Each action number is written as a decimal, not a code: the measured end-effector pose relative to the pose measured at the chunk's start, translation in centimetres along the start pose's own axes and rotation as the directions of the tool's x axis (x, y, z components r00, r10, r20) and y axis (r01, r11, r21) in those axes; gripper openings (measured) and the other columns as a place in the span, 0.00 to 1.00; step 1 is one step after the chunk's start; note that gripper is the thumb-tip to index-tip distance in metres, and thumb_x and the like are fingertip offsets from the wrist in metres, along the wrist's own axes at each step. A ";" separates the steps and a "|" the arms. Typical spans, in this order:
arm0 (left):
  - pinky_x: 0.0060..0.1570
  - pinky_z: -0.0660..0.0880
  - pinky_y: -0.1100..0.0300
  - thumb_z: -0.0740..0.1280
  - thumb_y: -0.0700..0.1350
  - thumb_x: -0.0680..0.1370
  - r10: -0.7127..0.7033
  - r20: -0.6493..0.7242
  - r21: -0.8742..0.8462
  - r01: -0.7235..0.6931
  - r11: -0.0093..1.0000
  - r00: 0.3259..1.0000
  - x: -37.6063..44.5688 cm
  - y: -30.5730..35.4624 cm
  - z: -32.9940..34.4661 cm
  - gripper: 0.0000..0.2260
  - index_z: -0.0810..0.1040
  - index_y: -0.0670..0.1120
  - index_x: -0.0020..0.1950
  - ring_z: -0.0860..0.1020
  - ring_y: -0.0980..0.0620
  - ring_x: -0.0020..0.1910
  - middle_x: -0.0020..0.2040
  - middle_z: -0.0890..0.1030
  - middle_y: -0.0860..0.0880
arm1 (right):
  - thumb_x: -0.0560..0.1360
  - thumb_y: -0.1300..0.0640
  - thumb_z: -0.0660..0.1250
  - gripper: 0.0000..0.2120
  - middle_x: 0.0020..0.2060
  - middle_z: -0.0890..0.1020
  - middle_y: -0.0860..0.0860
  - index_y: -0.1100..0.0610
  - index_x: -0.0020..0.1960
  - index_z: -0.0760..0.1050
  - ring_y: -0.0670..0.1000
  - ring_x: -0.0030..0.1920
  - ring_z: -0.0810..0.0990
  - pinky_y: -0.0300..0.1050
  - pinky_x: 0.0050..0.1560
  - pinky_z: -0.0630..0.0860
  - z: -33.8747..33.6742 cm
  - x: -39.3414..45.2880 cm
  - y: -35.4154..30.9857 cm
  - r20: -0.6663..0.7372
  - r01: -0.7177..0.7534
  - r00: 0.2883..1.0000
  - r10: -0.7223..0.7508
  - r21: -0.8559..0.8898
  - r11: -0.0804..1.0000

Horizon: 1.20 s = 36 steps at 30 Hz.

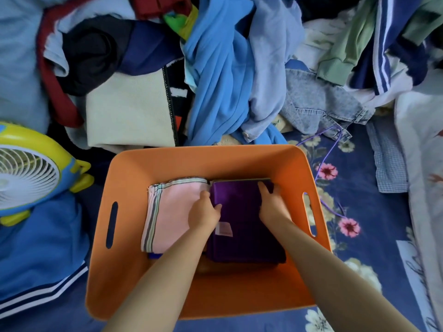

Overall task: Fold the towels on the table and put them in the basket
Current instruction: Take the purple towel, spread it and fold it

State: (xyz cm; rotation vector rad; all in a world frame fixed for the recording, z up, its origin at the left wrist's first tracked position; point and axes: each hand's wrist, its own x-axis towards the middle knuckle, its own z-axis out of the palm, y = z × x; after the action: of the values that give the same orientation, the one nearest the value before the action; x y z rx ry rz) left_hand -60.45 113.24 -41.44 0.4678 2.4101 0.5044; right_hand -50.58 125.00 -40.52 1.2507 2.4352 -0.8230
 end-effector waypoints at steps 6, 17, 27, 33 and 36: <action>0.52 0.69 0.57 0.62 0.44 0.79 0.058 -0.198 -0.133 -0.086 0.987 0.979 0.4 0.5 0.5 0.16 0.68 0.40 0.64 0.75 0.44 0.59 0.60 0.77 0.42 | 0.73 0.67 0.59 0.26 0.67 0.62 0.58 0.57 0.70 0.61 0.61 0.62 0.70 0.51 0.62 0.69 -0.3 0.3 -0.8 -0.217 0.081 0.972 -0.092 -0.058 0.995; 0.73 0.53 0.53 0.54 0.49 0.81 0.354 0.224 0.502 -0.419 0.757 0.908 1.0 -0.6 0.9 0.24 0.54 0.46 0.76 0.49 0.46 0.77 0.78 0.51 0.48 | 0.82 0.50 0.46 0.30 0.74 0.32 0.56 0.61 0.74 0.34 0.56 0.75 0.36 0.50 0.75 0.41 1.2 0.6 0.2 0.115 -0.043 0.989 0.093 -0.375 0.926; 0.73 0.53 0.51 0.60 0.43 0.78 0.317 0.225 0.602 -0.387 0.699 0.922 -1.0 2.8 -2.8 0.22 0.61 0.43 0.72 0.47 0.47 0.77 0.77 0.50 0.45 | 0.80 0.58 0.50 0.25 0.76 0.42 0.56 0.60 0.75 0.47 0.55 0.76 0.42 0.52 0.74 0.52 -2.3 -1.1 -1.8 0.103 0.051 0.994 -0.021 -0.300 0.953; 0.69 0.59 0.51 0.61 0.40 0.77 0.354 0.152 0.663 -0.361 0.656 0.923 -5.5 6.8 -6.5 0.19 0.67 0.43 0.68 0.55 0.46 0.75 0.74 0.60 0.45 | 0.79 0.59 0.53 0.17 0.71 0.60 0.58 0.62 0.66 0.66 0.57 0.73 0.56 0.52 0.67 0.62 -8.3 -5.8 -3.3 -0.010 0.201 0.976 -0.218 -0.339 0.919; 0.64 0.65 0.51 0.60 0.41 0.78 0.377 0.120 0.695 -0.349 0.628 0.918 -8.6 9.6 -9.0 0.15 0.70 0.43 0.65 0.63 0.45 0.69 0.67 0.68 0.44 | 0.78 0.60 0.54 0.14 0.63 0.69 0.57 0.62 0.60 0.71 0.57 0.65 0.66 0.51 0.58 0.69 -12.1 -8.8 -4.1 -0.061 0.219 0.963 -0.261 -0.383 0.897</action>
State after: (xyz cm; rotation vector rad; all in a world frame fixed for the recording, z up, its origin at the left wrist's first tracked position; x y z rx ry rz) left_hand -57.80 115.57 -26.14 1.3132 2.4795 -0.3134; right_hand -48.61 124.65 -25.15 0.8855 2.7068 -0.3196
